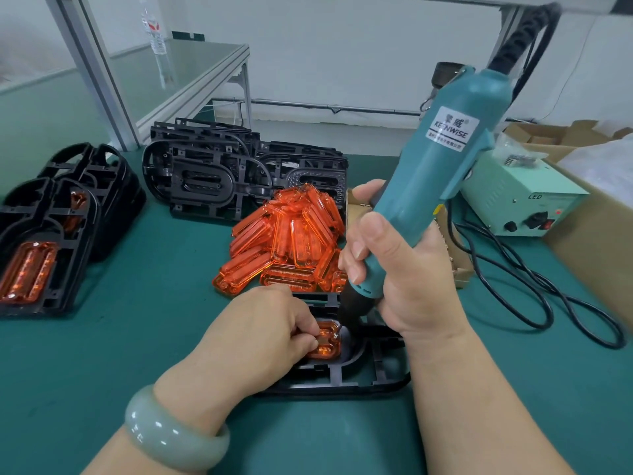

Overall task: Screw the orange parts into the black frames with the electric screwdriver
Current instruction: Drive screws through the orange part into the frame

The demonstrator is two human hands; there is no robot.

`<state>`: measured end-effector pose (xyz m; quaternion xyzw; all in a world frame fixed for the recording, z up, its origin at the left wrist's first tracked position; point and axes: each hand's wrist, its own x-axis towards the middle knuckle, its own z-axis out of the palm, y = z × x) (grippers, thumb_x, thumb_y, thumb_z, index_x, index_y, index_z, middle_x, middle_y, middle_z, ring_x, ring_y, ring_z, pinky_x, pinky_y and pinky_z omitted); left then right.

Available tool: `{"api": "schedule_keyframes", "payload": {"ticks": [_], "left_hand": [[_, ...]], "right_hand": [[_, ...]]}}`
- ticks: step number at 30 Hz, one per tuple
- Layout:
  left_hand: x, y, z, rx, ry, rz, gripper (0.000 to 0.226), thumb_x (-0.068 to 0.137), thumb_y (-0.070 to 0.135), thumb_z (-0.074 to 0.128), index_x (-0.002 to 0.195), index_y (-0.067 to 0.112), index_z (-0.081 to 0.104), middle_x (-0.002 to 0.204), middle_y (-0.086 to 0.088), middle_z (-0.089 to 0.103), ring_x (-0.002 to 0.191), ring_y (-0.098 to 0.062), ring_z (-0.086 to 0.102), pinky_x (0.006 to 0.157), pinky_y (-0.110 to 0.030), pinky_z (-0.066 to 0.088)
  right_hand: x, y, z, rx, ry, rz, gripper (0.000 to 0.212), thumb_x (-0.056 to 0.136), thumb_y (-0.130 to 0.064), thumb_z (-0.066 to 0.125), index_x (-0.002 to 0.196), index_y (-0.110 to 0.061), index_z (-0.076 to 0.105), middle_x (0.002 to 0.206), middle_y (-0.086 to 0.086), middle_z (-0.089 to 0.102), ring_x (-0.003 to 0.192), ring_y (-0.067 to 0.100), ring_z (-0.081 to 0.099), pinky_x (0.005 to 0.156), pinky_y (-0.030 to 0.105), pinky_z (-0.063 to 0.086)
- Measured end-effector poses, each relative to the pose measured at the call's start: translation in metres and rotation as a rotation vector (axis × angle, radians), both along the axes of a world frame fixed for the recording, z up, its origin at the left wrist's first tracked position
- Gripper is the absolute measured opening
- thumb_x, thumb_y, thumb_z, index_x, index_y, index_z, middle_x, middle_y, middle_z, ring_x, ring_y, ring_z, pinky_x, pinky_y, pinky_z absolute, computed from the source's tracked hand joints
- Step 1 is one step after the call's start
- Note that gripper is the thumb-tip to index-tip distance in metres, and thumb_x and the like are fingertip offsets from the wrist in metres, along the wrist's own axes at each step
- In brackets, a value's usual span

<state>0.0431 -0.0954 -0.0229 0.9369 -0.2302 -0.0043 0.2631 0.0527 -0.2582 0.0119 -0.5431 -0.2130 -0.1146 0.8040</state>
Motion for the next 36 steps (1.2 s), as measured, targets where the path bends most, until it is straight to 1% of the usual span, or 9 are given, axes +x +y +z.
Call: {"api": "schedule_keyframes", "payload": {"ticks": [3, 8, 13, 16, 19, 23, 29, 32, 36], "left_hand": [[0.0011, 0.0001, -0.0006, 0.005, -0.008, -0.007, 0.012, 0.078, 0.034, 0.071, 0.089, 0.034, 0.074, 0.072, 0.016, 0.046, 0.074, -0.006, 0.048, 0.071, -0.024, 0.043], [0.0008, -0.0002, -0.0007, -0.002, -0.021, -0.016, 0.01, 0.077, 0.032, 0.072, 0.087, 0.034, 0.074, 0.071, 0.018, 0.046, 0.07, -0.006, 0.048, 0.066, -0.022, 0.039], [0.0008, 0.0004, -0.001, -0.006, -0.025, -0.014, 0.01, 0.077, 0.033, 0.072, 0.088, 0.034, 0.074, 0.072, 0.017, 0.047, 0.074, -0.007, 0.05, 0.071, -0.024, 0.044], [0.0007, 0.0005, -0.0007, -0.001, -0.027, -0.018, 0.011, 0.078, 0.034, 0.072, 0.088, 0.034, 0.074, 0.072, 0.018, 0.047, 0.075, -0.006, 0.05, 0.07, -0.023, 0.042], [0.0014, -0.0004, -0.0008, 0.006, -0.027, -0.012, 0.011, 0.078, 0.035, 0.071, 0.089, 0.035, 0.074, 0.073, 0.018, 0.048, 0.078, -0.007, 0.051, 0.07, -0.023, 0.041], [0.0017, -0.0007, -0.0009, 0.012, -0.027, -0.006, 0.01, 0.079, 0.035, 0.07, 0.088, 0.034, 0.074, 0.073, 0.019, 0.047, 0.079, -0.006, 0.05, 0.071, -0.023, 0.041], [0.0016, -0.0001, -0.0006, 0.034, -0.034, -0.018, 0.011, 0.079, 0.036, 0.069, 0.089, 0.034, 0.074, 0.07, 0.019, 0.046, 0.082, -0.007, 0.051, 0.075, -0.024, 0.043], [0.0012, 0.0005, -0.0002, 0.035, -0.018, -0.017, 0.01, 0.079, 0.036, 0.069, 0.087, 0.035, 0.074, 0.07, 0.019, 0.048, 0.08, -0.006, 0.051, 0.073, -0.023, 0.043], [0.0011, -0.0002, 0.0023, 0.035, -0.001, -0.014, 0.009, 0.079, 0.036, 0.07, 0.087, 0.034, 0.074, 0.07, 0.02, 0.048, 0.078, -0.006, 0.052, 0.074, -0.025, 0.045]], "right_hand": [[0.0008, -0.0001, 0.0001, 0.022, 0.02, -0.024, 0.019, 0.079, -0.029, 0.064, 0.098, -0.025, 0.062, 0.055, -0.004, 0.05, 0.041, 0.011, 0.047, 0.052, 0.027, 0.043], [0.0012, 0.0028, 0.0007, 0.011, 0.022, -0.006, 0.017, 0.079, -0.028, 0.065, 0.096, -0.026, 0.063, 0.057, -0.004, 0.05, 0.041, 0.011, 0.047, 0.051, 0.026, 0.042], [0.0012, 0.0034, 0.0025, 0.013, 0.043, -0.027, 0.019, 0.077, -0.026, 0.064, 0.095, -0.021, 0.059, 0.055, -0.005, 0.049, 0.039, 0.011, 0.045, 0.049, 0.026, 0.041], [0.0011, 0.0022, 0.0031, 0.035, 0.083, -0.051, 0.016, 0.077, -0.017, 0.064, 0.091, -0.02, 0.057, 0.054, -0.004, 0.047, 0.038, 0.011, 0.041, 0.049, 0.027, 0.038], [0.001, 0.0031, 0.0028, 0.025, 0.1, -0.067, 0.013, 0.081, -0.009, 0.056, 0.09, -0.019, 0.055, 0.053, -0.004, 0.045, 0.037, 0.012, 0.039, 0.048, 0.027, 0.036], [0.0008, 0.0067, 0.003, 0.003, 0.082, -0.061, 0.02, 0.08, -0.006, 0.056, 0.08, -0.025, 0.06, 0.053, -0.002, 0.044, 0.036, 0.014, 0.039, 0.046, 0.024, 0.037], [0.0027, 0.0058, 0.0005, 0.002, 0.081, -0.044, 0.023, 0.08, -0.005, 0.058, 0.082, -0.027, 0.061, 0.054, -0.004, 0.045, 0.036, 0.012, 0.04, 0.045, 0.022, 0.038], [0.0043, 0.004, -0.0005, 0.004, 0.066, -0.007, 0.021, 0.077, -0.012, 0.062, 0.085, -0.031, 0.065, 0.055, -0.005, 0.047, 0.037, 0.011, 0.041, 0.047, 0.022, 0.039], [0.0063, 0.001, -0.0014, 0.043, 0.052, 0.055, 0.019, 0.077, -0.018, 0.062, 0.094, -0.025, 0.066, 0.056, -0.004, 0.047, 0.038, 0.011, 0.042, 0.048, 0.024, 0.039]]}}
